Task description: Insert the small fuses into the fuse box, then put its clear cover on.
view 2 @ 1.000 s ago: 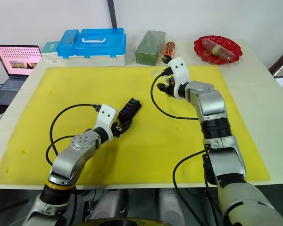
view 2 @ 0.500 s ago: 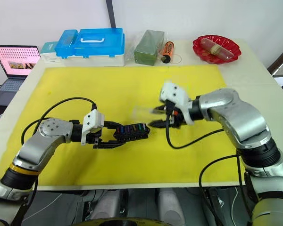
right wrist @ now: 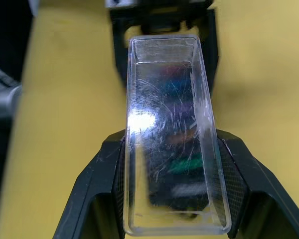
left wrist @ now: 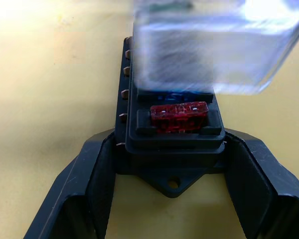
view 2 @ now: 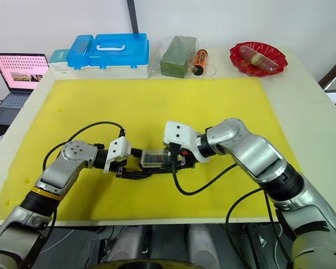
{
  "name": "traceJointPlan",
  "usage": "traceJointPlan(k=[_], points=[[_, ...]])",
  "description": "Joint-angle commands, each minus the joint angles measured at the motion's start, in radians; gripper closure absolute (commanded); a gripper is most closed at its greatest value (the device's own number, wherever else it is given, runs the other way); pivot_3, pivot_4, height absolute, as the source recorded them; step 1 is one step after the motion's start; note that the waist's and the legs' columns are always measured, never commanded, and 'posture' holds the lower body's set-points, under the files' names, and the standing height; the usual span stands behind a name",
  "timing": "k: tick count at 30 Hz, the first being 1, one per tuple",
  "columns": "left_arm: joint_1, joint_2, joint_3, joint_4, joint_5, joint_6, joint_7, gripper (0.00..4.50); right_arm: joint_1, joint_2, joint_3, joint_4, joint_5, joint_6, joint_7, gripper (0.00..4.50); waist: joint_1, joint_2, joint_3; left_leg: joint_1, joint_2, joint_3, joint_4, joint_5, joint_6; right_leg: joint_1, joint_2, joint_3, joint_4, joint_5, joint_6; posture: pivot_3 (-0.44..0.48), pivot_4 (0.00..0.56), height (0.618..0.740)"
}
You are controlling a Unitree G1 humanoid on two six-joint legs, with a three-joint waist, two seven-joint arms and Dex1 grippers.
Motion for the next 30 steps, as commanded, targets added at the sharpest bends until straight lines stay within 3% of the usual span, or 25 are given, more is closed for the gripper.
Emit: traceJointPlan(k=[1,30], points=[[0.003,-0.001,-0.011,0.028,0.033,-0.021,0.001,1.76,-0.029,0.021,0.005,-0.002,-0.017,0.0,-0.017,2.6,-0.001,0.0,0.0,0.0,0.0,0.0,0.0,0.0,0.0,0.0,0.0,0.0,0.0,0.0,0.0,0.0,0.15,0.74],[0.01,-0.01,-0.009,0.018,0.041,-0.021,0.026,1.76,-0.032,0.033,0.05,0.069,-0.066,-0.017,0.007,2.6,-0.001,0.0,-0.001,0.0,0.0,0.0,0.001,0.0,0.0,0.001,0.0,-0.001,0.0,0.0,0.0,0.0,0.15,0.74]])
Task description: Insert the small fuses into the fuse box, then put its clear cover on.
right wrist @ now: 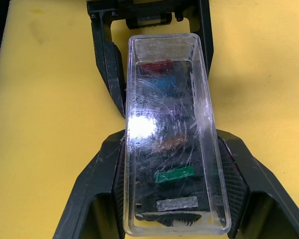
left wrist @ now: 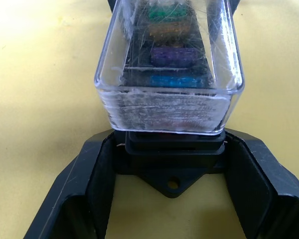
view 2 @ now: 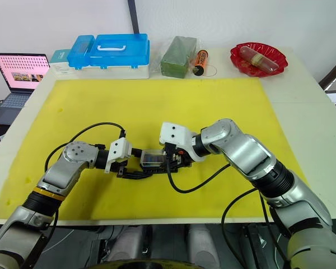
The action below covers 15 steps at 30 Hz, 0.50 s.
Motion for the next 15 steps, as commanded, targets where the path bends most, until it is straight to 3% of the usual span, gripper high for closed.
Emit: traceJointPlan(k=[1,4,6,15], points=[[0.01,-0.002,-0.009,-0.005,0.028,0.014,0.017,1.76,-0.018,0.004,0.006,0.009,-0.01,-0.007,0.012,2.6,0.0,0.0,0.0,0.0,0.0,0.0,0.0,0.0,0.0,0.0,0.0,0.0,0.0,0.0,0.0,0.0,0.15,0.74],[0.009,-0.004,-0.009,-0.007,0.029,0.017,0.02,1.76,-0.018,0.005,0.008,0.012,-0.011,-0.01,0.02,2.6,0.0,0.0,0.0,0.0,0.0,0.0,0.0,0.0,0.0,0.0,0.0,0.0,0.0,0.0,0.0,0.0,0.15,0.74],[0.007,-0.005,-0.009,-0.008,0.029,0.019,0.021,1.76,-0.018,0.005,0.01,0.012,-0.01,-0.012,0.026,1.88,0.001,0.0,0.0,0.0,0.0,0.0,0.0,0.0,0.0,0.0,0.0,0.0,0.0,0.0,0.0,0.0,0.15,0.74],[0.004,-0.012,-0.009,-0.009,0.031,0.024,0.023,1.76,-0.034,0.014,0.009,0.057,-0.034,-0.044,0.028,1.88,0.001,0.0,0.0,0.0,0.0,0.0,0.0,0.0,0.0,0.0,0.0,0.0,0.0,0.0,0.0,0.0,0.15,0.74]])
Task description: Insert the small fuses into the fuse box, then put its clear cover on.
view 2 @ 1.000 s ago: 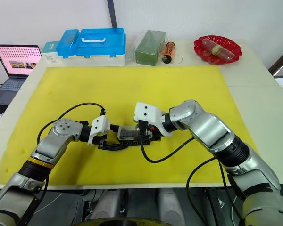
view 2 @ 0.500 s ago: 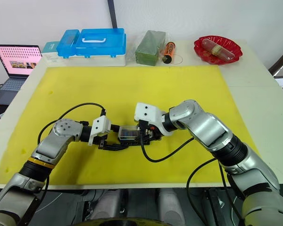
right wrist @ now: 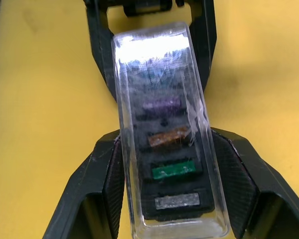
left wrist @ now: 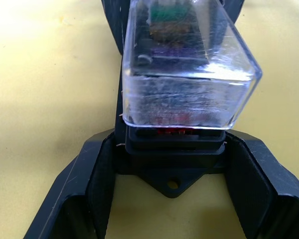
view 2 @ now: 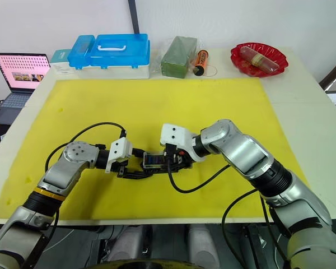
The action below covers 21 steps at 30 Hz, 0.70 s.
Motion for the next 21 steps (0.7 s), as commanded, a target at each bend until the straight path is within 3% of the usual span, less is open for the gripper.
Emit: traceJointPlan(k=[1,21], points=[[0.004,-0.007,-0.009,-0.002,0.026,0.01,0.018,1.76,-0.035,0.01,-0.019,0.004,-0.013,-0.024,0.007,1.88,0.0,0.0,0.0,0.0,0.0,0.0,0.0,0.0,0.0,0.0,0.0,0.0,0.0,0.0,0.0,0.0,0.15,0.74],[-0.009,-0.022,-0.007,0.017,0.03,0.006,0.024,1.76,-0.053,0.01,-0.028,-0.04,0.009,-0.014,0.052,1.88,0.001,0.0,0.0,0.0,0.0,0.0,0.0,0.0,0.0,0.0,0.0,0.0,0.0,0.0,0.0,0.0,0.15,0.74]])
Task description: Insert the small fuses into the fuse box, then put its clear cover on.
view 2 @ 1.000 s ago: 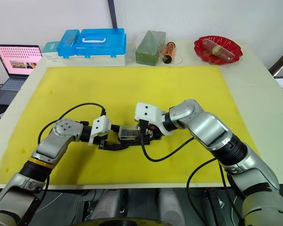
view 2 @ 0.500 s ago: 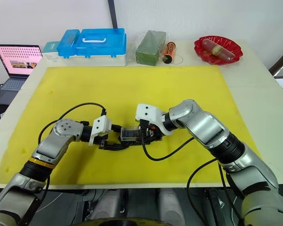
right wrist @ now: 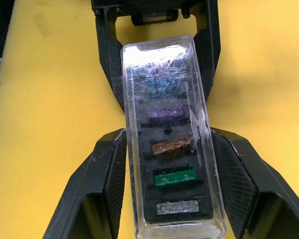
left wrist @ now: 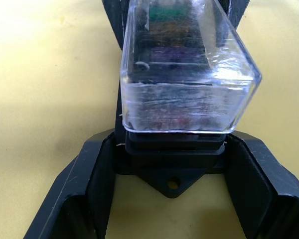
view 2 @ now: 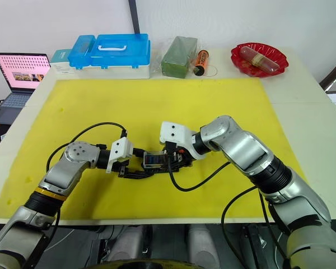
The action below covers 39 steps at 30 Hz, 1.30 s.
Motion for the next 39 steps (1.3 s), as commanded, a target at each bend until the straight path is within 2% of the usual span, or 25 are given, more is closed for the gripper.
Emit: traceJointPlan(k=[1,11,23,29,34,39], points=[[-0.006,-0.011,-0.007,0.012,0.026,0.006,0.021,1.76,-0.026,0.01,-0.021,-0.035,0.003,-0.011,0.003,1.88,0.0,0.0,0.0,0.0,0.0,0.0,0.0,0.0,0.0,0.0,0.0,0.0,0.0,0.0,0.0,0.0,0.15,0.74],[-0.005,-0.015,-0.008,0.015,0.028,0.002,0.018,1.76,-0.045,0.012,-0.015,-0.001,-0.016,-0.032,0.013,1.88,0.0,0.0,0.0,0.0,0.0,0.0,0.0,0.0,0.0,0.0,0.0,0.0,0.0,0.0,0.0,0.0,0.15,0.74],[0.005,-0.016,-0.011,0.01,0.03,-0.001,0.02,1.76,-0.061,-0.007,-0.063,-0.037,0.025,-0.013,0.044,1.88,0.0,0.0,0.0,0.0,0.0,0.0,0.0,0.0,0.0,0.0,0.0,0.0,0.0,0.0,0.0,0.0,0.15,0.74],[0.007,-0.019,-0.012,0.014,0.03,-0.004,0.023,1.76,-0.062,0.002,-0.229,-0.073,0.12,0.016,0.015,1.88,0.001,0.0,0.0,0.0,0.0,0.0,0.0,0.0,0.0,0.0,0.0,0.0,0.0,0.0,0.0,0.0,0.15,0.74],[0.012,-0.022,-0.01,0.017,0.031,-0.005,0.025,1.76,0.032,0.037,-0.33,-0.103,0.179,-0.004,-0.049,1.88,0.001,0.0,0.0,0.0,0.0,0.0,0.0,0.0,0.0,0.001,0.0,-0.001,0.0,0.0,0.0,0.0,0.15,0.74],[0.013,-0.025,-0.012,0.019,0.032,-0.008,0.024,1.76,0.145,0.105,-0.37,-0.106,0.199,-0.073,-0.112,3.48,0.001,-0.001,-0.001,0.0,0.0,-0.001,0.0,0.0,0.0,0.001,0.0,-0.001,0.0,0.0,0.0,0.0,0.15,0.74]])
